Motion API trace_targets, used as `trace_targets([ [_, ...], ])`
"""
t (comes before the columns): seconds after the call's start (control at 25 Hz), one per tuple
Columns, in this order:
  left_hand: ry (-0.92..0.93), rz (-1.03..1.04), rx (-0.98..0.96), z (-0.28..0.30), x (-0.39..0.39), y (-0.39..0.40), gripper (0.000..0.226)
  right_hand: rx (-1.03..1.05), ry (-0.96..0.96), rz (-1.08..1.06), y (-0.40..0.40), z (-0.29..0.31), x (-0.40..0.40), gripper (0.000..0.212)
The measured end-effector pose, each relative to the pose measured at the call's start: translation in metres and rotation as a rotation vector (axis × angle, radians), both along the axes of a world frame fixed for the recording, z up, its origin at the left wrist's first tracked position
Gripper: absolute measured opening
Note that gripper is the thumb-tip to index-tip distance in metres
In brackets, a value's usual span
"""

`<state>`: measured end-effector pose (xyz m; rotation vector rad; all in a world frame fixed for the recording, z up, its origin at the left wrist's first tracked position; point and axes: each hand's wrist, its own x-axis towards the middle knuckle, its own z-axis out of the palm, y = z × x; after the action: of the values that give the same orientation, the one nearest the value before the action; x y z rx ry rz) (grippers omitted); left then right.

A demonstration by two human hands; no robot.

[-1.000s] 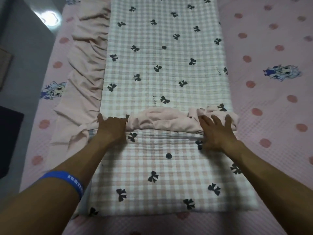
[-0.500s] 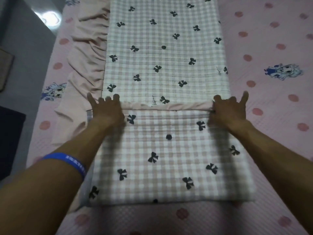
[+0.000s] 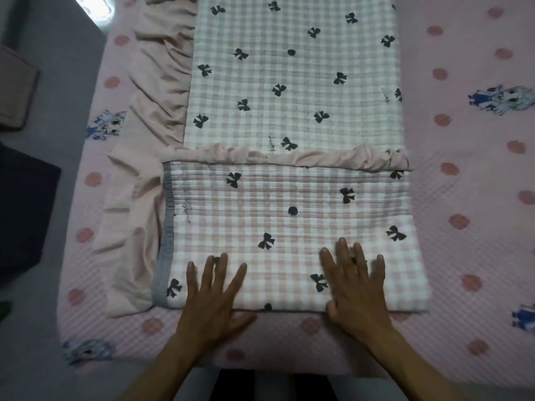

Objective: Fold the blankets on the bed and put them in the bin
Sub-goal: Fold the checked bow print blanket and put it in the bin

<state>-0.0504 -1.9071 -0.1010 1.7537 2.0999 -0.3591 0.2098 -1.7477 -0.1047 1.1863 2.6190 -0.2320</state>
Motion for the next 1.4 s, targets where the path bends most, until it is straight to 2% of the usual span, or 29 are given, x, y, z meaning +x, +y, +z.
trace_targets([
  [0.08,-0.004,0.005,-0.070,0.005,0.007,-0.019,0.104,-0.027,-0.059,0.060,-0.021,-0.003,0.028,0.112],
  [0.16,0.059,0.030,-0.060,0.003,0.001,-0.020,0.106,0.004,-0.104,0.067,-0.023,-0.007,0.050,0.110],
  [0.28,0.203,-0.003,0.122,-0.014,-0.011,-0.006,0.100,0.137,-0.082,0.054,0.000,-0.019,0.060,0.071],
  [0.32,0.234,-0.022,0.179,-0.019,-0.015,0.000,0.097,0.149,-0.090,0.052,0.007,-0.020,0.058,0.064],
  [0.44,0.294,-0.064,0.183,-0.007,-0.024,0.014,0.094,0.231,-0.103,0.093,0.012,-0.015,0.049,0.062],
  [0.6,0.275,-0.081,0.153,0.047,-0.021,0.009,0.097,0.334,-0.010,0.012,-0.006,0.034,0.054,0.081],
  [0.72,0.199,-0.043,0.185,0.088,-0.022,-0.021,0.100,0.300,-0.007,-0.027,-0.040,0.080,0.055,0.095],
  [0.88,0.185,-0.052,0.281,0.121,0.004,-0.100,0.121,0.187,-0.072,0.040,-0.113,0.124,0.085,0.105],
  [0.96,0.141,-0.014,0.302,0.130,0.027,-0.157,0.123,0.167,-0.015,0.098,-0.161,0.150,0.113,0.110],
  [1.0,0.132,0.002,0.274,0.135,0.041,-0.184,0.127,0.127,0.005,0.115,-0.185,0.163,0.128,0.112],
  [1.12,0.121,-0.054,0.071,0.180,0.097,-0.239,0.126,-0.165,-0.105,-0.010,-0.240,0.183,0.177,0.142],
  [1.24,0.089,0.055,0.061,0.219,0.115,-0.255,0.104,-0.123,-0.139,-0.016,-0.253,0.194,0.201,0.155],
  [1.32,0.118,0.081,0.064,0.236,0.114,-0.244,0.115,-0.069,-0.134,-0.010,-0.239,0.209,0.197,0.157],
  [1.4,0.152,0.133,0.061,0.244,0.104,-0.231,0.112,-0.021,-0.132,0.020,-0.214,0.232,0.180,0.145],
])
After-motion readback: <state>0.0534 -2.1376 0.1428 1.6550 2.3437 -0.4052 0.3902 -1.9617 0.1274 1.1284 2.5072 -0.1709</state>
